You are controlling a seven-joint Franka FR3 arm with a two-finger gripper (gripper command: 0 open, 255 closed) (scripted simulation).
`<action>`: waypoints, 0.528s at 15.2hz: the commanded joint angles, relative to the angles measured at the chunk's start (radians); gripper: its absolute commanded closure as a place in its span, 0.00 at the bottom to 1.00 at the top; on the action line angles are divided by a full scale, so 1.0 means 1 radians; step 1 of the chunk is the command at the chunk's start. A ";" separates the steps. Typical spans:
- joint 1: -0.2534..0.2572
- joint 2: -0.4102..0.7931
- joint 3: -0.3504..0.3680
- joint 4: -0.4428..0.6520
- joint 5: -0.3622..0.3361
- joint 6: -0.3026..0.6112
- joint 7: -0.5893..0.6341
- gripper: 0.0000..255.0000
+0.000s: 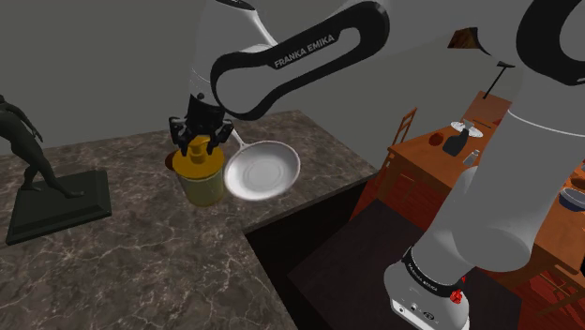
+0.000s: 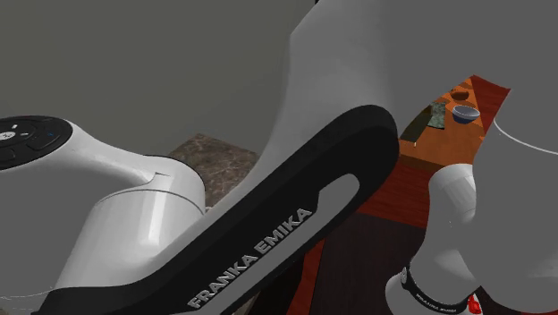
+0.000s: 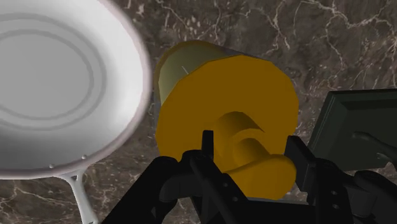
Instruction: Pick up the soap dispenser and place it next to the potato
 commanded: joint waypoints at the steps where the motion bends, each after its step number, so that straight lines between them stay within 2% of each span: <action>1: -0.003 0.006 -0.003 -0.004 -0.002 -0.005 0.000 1.00; 5: -0.003 0.006 -0.003 -0.004 -0.002 -0.005 0.000 1.00; 6: -0.002 0.008 -0.002 -0.003 -0.004 -0.002 0.003 0.00; 8: -0.001 0.008 -0.002 -0.004 -0.004 -0.002 0.004 0.00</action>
